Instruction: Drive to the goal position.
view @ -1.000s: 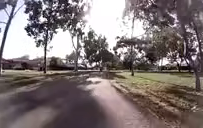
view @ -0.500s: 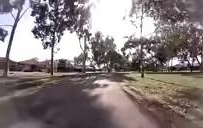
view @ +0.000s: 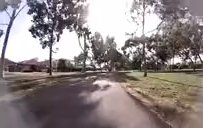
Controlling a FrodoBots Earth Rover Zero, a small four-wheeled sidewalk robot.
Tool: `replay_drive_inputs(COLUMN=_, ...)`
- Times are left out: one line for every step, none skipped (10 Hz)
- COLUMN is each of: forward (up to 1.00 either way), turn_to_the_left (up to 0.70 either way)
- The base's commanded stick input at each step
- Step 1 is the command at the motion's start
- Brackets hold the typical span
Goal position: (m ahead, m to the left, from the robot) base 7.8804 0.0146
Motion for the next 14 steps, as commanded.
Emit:
replay_drive_inputs(forward=1.0, turn_to_the_left=0.0)
replay_drive_inputs(forward=1.0, turn_to_the_left=0.0)
replay_drive_inputs(forward=1.0, turn_to_the_left=0.0)
replay_drive_inputs(forward=1.0, turn_to_the_left=0.0)
replay_drive_inputs(forward=1.0, turn_to_the_left=0.0)
replay_drive_inputs(forward=1.0, turn_to_the_left=0.0)
replay_drive_inputs(forward=1.0, turn_to_the_left=0.0)
replay_drive_inputs(forward=1.0, turn_to_the_left=0.0)
replay_drive_inputs(forward=1.0, turn_to_the_left=0.0)
replay_drive_inputs(forward=1.0, turn_to_the_left=0.0)
replay_drive_inputs(forward=1.0, turn_to_the_left=0.0)
replay_drive_inputs(forward=1.0, turn_to_the_left=0.0)
replay_drive_inputs(forward=1.0, turn_to_the_left=0.0)
replay_drive_inputs(forward=1.0, turn_to_the_left=0.0)
